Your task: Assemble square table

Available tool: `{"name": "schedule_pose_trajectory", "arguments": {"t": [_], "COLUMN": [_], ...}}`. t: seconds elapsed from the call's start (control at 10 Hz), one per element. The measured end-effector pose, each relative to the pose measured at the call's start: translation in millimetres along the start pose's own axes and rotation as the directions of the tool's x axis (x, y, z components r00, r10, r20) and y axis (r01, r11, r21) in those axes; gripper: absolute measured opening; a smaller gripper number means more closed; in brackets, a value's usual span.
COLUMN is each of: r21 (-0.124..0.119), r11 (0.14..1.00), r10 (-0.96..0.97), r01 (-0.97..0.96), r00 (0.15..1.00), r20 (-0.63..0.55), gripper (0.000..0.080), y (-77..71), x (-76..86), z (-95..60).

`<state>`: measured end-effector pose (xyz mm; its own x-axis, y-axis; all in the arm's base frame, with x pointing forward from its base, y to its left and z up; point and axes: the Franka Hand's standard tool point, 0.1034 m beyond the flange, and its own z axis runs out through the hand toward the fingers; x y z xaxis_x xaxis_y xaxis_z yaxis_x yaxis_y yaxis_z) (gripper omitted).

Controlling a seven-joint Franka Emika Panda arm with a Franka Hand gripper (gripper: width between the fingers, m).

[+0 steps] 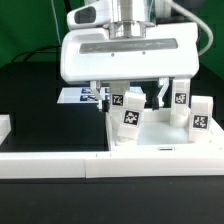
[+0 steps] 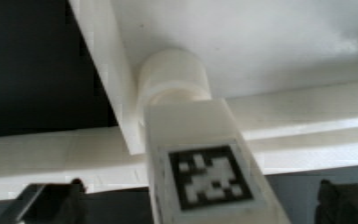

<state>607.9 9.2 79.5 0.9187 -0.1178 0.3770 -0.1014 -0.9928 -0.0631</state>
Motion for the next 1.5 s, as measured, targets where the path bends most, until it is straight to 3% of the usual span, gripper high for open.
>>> {"name": "schedule_pose_trajectory", "arguments": {"t": [0.1, 0.3, 0.6, 0.8, 1.0, 1.1, 1.3, 1.5], "r21": [0.005, 0.032, 0.051, 0.046, 0.046, 0.028, 0.023, -0.032], "r11": [1.0, 0.998, 0.996, 0.997, 0.997, 0.995, 0.994, 0.967], "r10": [0.011, 0.041, 0.044, 0.047, 0.048, 0.082, 0.093, 0.249], "r01": [-0.011, -0.048, -0.069, -0.068, -0.069, -0.098, -0.108, -0.254], "r00": [1.0, 0.981, 0.92, 0.932, 0.932, 0.93, 0.929, 0.901], "r20": [0.022, 0.191, 0.389, 0.36, 0.36, 0.359, 0.358, 0.356], "gripper": [0.0649, 0.0649, 0.0649, 0.0649, 0.0384, 0.0304, 0.0295, 0.0295], "y": [1.6, -9.8, -7.0, -5.3, -5.1, 0.9, 2.8, 2.7], "x": [8.0, 1.5, 0.7, 3.8, 3.6, 4.2, 4.2, 4.6], "z": [0.1, 4.4, 3.7, 6.7, 7.0, 7.3, 7.5, 7.6]}}
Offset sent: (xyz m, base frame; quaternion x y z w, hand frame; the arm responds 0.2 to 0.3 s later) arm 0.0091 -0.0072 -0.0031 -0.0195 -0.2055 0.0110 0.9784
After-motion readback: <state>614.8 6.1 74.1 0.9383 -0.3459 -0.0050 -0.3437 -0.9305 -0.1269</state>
